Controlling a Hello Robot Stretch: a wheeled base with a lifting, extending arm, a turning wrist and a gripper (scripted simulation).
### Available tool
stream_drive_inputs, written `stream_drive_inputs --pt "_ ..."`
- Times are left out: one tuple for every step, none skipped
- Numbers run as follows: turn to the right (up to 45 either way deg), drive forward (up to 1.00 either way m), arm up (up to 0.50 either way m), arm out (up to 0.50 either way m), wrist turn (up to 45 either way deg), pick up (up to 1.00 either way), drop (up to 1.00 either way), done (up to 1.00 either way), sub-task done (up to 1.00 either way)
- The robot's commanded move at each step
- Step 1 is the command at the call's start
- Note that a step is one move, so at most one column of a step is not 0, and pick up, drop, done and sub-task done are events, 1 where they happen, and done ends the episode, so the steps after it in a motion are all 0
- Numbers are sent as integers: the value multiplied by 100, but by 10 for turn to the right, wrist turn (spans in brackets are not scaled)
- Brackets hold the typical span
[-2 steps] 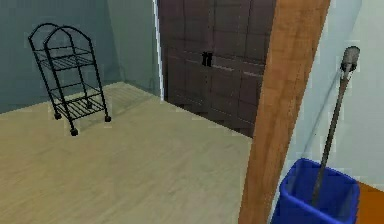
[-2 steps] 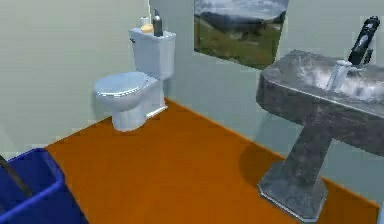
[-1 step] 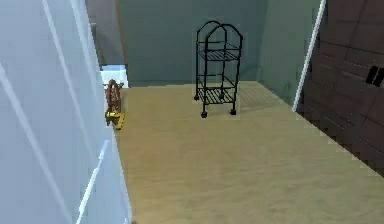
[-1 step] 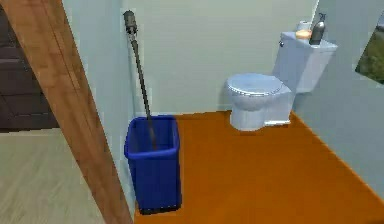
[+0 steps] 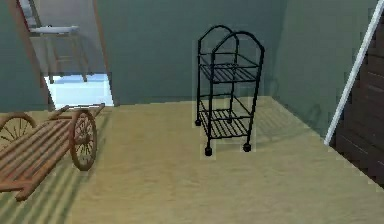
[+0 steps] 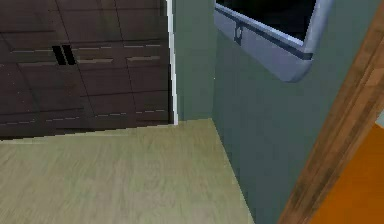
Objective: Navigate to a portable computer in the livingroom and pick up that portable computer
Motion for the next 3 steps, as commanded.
stream_drive_inputs --pt "90 0 0 0 0 0 0 0 0" --pt "0 45 0 0 0 0 0 0 0" --pt "-450 0 0 0 0 0 0 0 0"
